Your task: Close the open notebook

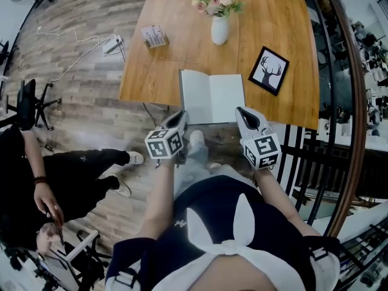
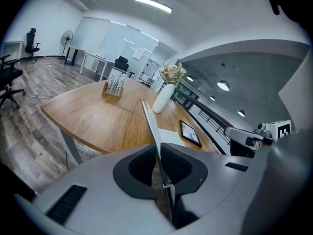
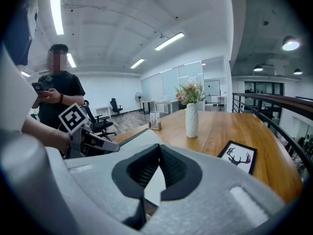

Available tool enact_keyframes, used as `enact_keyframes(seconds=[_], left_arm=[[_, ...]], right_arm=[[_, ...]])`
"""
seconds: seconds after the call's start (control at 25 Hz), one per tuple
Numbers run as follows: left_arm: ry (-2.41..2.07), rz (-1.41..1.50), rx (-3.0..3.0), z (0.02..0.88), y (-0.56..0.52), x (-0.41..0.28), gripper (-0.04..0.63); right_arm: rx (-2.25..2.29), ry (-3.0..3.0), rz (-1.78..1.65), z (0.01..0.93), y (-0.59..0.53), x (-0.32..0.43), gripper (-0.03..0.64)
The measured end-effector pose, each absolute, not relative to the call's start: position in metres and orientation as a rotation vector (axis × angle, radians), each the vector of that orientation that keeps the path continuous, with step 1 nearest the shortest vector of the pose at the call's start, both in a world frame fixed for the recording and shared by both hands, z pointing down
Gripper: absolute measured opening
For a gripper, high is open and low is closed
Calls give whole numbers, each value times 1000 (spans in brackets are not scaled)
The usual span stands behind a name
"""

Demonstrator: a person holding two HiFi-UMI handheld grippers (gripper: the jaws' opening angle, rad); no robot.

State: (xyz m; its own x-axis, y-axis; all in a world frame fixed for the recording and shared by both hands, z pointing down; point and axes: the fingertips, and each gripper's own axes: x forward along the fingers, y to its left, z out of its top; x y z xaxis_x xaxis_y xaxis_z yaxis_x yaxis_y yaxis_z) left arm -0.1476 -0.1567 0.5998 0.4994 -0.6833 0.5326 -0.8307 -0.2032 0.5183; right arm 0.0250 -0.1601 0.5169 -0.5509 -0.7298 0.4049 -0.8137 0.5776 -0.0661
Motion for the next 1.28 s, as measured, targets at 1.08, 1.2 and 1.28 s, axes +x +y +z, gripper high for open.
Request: enact_keyframes(seconds=[1.08,1.2,1.28], left_arm=[[-1119,236,2086,561,-160,-75,40],[-1098,243,2100,559,-162,-64,40],[-1082,248,2109,556,-161,-59,40]], right_arm=[[1331,-2453,364,515,-148,60,-2],[1346,-2447,368,515,-148,67,-2],[1358,-2441,369,512,-147,70,-2]])
